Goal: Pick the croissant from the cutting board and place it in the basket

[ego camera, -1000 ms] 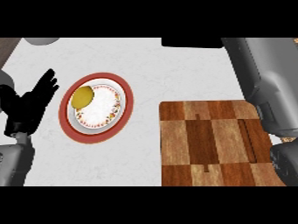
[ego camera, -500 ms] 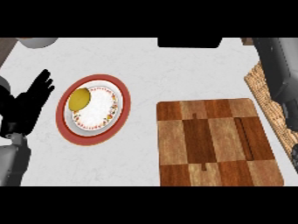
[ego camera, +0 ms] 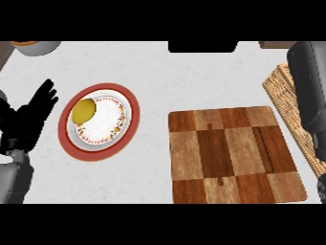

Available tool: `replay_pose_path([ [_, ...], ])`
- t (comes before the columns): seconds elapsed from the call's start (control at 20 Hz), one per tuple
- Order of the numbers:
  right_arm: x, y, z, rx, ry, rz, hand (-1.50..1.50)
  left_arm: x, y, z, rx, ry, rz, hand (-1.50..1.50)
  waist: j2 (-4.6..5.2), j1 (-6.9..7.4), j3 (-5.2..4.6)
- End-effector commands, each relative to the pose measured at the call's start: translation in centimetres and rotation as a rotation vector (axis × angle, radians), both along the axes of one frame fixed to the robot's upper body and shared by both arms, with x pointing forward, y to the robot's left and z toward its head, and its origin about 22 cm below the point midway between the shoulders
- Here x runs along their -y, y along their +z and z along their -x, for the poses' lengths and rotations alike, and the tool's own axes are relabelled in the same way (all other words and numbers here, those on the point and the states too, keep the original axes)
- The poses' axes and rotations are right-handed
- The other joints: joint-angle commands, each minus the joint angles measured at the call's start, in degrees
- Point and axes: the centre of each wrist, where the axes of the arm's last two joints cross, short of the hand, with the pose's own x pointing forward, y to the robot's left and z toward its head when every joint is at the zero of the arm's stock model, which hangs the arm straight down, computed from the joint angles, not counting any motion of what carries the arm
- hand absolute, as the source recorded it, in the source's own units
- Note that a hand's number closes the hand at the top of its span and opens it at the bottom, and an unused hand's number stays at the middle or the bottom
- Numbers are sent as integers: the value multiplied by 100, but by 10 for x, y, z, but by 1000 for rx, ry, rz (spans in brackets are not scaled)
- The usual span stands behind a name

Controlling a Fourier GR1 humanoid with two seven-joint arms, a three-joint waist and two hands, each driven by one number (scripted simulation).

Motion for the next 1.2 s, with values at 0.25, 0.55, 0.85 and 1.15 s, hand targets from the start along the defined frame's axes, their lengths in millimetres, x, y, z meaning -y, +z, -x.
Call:
replay_pose_path([
  [0.25, 58, -38, 32, 150, -261, -65, 150, -18, -4, 3, -9, 14, -4, 0, 17, -89, -13],
  [0.55, 68, -61, 40, 116, -226, -131, -150, 0, -2, 1, -9, 0, -9, 0, 25, 45, 0],
  [0.85, 74, -44, 49, 191, -129, -93, -150, -9, 12, 0, -3, -6, -1, 0, 11, 30, -1],
  [1.15, 94, -36, 81, 506, -256, -89, -150, -10, 6, 10, 1, 9, -13, 0, -33, -40, 0],
])
